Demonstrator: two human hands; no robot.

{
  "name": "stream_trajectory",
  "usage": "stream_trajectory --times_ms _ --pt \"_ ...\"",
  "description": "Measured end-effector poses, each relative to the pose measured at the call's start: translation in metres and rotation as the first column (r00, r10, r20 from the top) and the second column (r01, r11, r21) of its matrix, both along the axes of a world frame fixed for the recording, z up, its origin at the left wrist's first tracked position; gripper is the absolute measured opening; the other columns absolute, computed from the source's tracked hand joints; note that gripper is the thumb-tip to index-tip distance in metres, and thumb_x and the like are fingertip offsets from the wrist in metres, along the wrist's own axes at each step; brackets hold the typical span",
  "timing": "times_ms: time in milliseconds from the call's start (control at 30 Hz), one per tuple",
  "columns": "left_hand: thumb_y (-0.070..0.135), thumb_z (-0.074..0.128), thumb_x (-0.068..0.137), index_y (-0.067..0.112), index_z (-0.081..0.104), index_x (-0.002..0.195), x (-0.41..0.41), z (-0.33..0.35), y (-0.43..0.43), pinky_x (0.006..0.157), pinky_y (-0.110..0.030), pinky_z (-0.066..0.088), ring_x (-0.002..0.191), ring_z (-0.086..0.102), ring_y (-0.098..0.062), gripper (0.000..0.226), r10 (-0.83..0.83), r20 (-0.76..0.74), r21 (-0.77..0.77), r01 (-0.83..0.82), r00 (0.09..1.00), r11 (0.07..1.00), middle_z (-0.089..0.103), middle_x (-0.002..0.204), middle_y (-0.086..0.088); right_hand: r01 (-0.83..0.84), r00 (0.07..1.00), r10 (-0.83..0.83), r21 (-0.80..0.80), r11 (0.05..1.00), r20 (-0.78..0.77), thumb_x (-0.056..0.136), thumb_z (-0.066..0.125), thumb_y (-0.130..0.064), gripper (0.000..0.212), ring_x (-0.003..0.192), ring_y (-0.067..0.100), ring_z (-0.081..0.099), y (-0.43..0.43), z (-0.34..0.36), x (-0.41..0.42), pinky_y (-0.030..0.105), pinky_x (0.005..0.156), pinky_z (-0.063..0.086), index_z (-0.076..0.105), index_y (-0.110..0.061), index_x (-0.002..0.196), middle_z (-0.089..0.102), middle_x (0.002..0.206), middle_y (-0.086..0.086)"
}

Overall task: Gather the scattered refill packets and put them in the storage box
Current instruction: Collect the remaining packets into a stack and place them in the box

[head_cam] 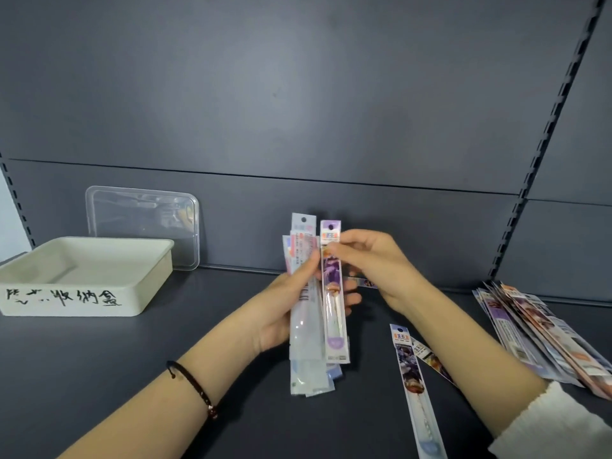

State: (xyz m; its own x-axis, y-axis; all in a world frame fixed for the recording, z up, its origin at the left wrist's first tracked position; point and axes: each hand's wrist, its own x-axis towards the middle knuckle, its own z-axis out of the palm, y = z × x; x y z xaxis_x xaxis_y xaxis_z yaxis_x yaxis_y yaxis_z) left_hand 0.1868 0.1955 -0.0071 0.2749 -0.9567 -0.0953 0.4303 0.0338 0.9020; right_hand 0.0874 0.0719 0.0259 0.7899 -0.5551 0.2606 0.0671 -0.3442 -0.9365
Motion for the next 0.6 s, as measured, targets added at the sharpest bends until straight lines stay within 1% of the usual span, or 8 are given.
stream_trajectory --times_ms 133,200,267,300,367,467,533,600 --pt "0.022 0.065 0.084 0.008 0.064 0.099 -0.017 -0.001 -0.003 0.071 -0.039 0.061 0.063 0.071 -0.02 0.02 0.075 -0.02 -0.045 -0.076 0.997 0.996 0.07 0.07 -0.008 -0.008 1.0 0.007 -0.025 1.0 -0.028 0.087 0.068 -0.02 0.012 0.081 0.015 0.069 0.006 0.005 -0.003 0.029 0.073 0.053 0.074 -0.014 0.095 0.076 0.088 -0.003" --pt "0.017 0.064 0.086 0.01 0.063 0.094 -0.017 -0.005 -0.003 0.067 -0.037 0.06 0.052 0.06 -0.014 0.011 0.086 -0.023 -0.063 -0.088 0.996 0.994 0.058 0.062 -0.004 -0.003 0.992 -0.005 -0.064 0.998 -0.126 0.087 0.067 -0.029 0.017 0.073 0.012 0.062 0.002 0.008 -0.013 0.026 0.062 0.047 0.071 -0.016 0.098 0.072 0.085 -0.002" --pt "0.017 0.063 0.089 0.013 0.06 0.093 -0.016 -0.007 -0.004 0.065 -0.034 0.058 0.048 0.054 -0.011 0.007 0.089 -0.022 -0.069 -0.091 0.996 0.993 0.052 0.061 -0.001 -0.014 0.954 -0.049 -0.207 0.978 -0.295 0.083 0.069 -0.037 0.025 0.068 0.009 0.057 -0.01 0.01 -0.029 0.022 0.053 0.042 0.065 -0.018 0.098 0.066 0.082 -0.003" --pt "0.017 0.062 0.089 0.014 0.058 0.093 -0.017 -0.007 -0.005 0.064 -0.033 0.057 0.047 0.053 -0.01 0.007 0.093 -0.026 -0.072 -0.094 0.995 0.993 0.051 0.061 0.0 -0.034 0.912 -0.099 -0.313 0.949 -0.398 0.079 0.072 -0.043 0.031 0.068 0.009 0.057 -0.017 0.01 -0.039 0.022 0.053 0.041 0.062 -0.019 0.096 0.063 0.081 -0.005" --pt "0.017 0.062 0.09 0.015 0.056 0.092 -0.022 -0.007 -0.01 0.062 -0.032 0.057 0.047 0.051 -0.01 0.007 0.105 -0.049 -0.074 -0.109 0.993 0.991 0.051 0.062 -0.001 -0.131 0.76 -0.227 -0.485 0.865 -0.609 0.072 0.073 -0.055 0.042 0.073 0.011 0.055 -0.029 0.008 -0.059 0.025 0.061 0.042 0.058 -0.019 0.09 0.059 0.081 -0.007" --pt "0.017 0.063 0.09 0.014 0.056 0.085 -0.035 -0.008 -0.024 0.061 -0.032 0.058 0.047 0.053 -0.012 0.009 0.178 -0.097 -0.051 -0.184 0.979 0.982 0.052 0.062 -0.002 -0.306 0.514 -0.358 -0.556 0.773 -0.779 0.065 0.068 -0.07 0.058 0.073 0.012 0.052 -0.03 0.002 -0.085 0.031 0.066 0.041 0.059 -0.017 0.085 0.06 0.08 -0.006" --pt "0.016 0.063 0.09 0.013 0.056 0.084 -0.044 -0.009 -0.035 0.06 -0.031 0.058 0.047 0.052 -0.012 0.01 0.215 -0.125 -0.047 -0.222 0.969 0.974 0.053 0.062 -0.003 -0.37 0.462 -0.369 -0.553 0.746 -0.806 0.063 0.066 -0.073 0.068 0.076 0.015 0.055 -0.023 -0.004 -0.096 0.032 0.065 0.038 0.064 -0.011 0.091 0.068 0.089 0.002" --pt "0.014 0.062 0.091 0.013 0.055 0.084 -0.053 -0.008 -0.044 0.058 -0.029 0.058 0.048 0.052 -0.012 0.01 0.259 -0.159 -0.039 -0.268 0.953 0.963 0.053 0.061 -0.003 -0.349 0.496 -0.357 -0.557 0.753 -0.792 0.063 0.068 -0.07 0.066 0.085 0.016 0.061 -0.02 -0.01 -0.101 0.032 0.068 0.042 0.067 -0.013 0.095 0.069 0.095 0.001"
